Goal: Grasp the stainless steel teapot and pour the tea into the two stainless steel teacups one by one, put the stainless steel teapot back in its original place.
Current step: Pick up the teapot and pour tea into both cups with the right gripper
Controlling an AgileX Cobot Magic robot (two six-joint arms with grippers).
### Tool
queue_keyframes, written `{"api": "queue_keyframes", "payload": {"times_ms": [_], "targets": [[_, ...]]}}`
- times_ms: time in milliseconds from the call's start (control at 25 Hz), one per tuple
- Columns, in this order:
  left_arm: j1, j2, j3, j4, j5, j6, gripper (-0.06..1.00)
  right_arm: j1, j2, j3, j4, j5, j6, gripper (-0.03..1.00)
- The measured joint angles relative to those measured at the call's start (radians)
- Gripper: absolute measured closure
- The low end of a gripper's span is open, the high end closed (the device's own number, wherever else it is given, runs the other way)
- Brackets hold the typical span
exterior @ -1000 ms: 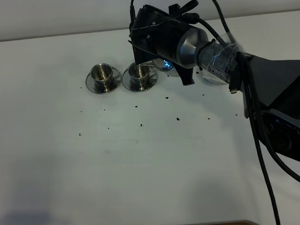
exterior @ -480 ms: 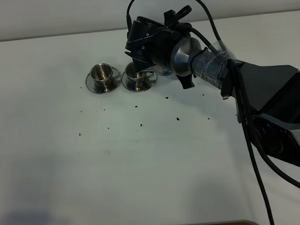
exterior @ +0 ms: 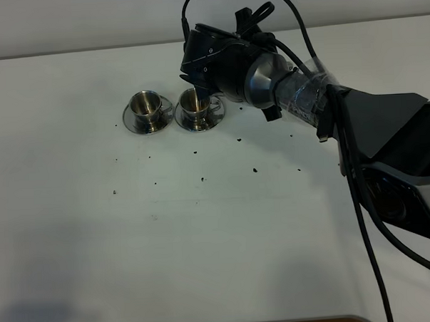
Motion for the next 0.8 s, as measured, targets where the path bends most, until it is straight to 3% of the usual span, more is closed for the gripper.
{"api": "queue_keyframes", "payload": {"times_ms": [800], "targets": [[0.000, 0.000, 0.000, 0.000, 0.000, 0.000, 0.48, 0.020, 0.000, 0.000, -0.078, -0.002, -0.021, 0.78]]}}
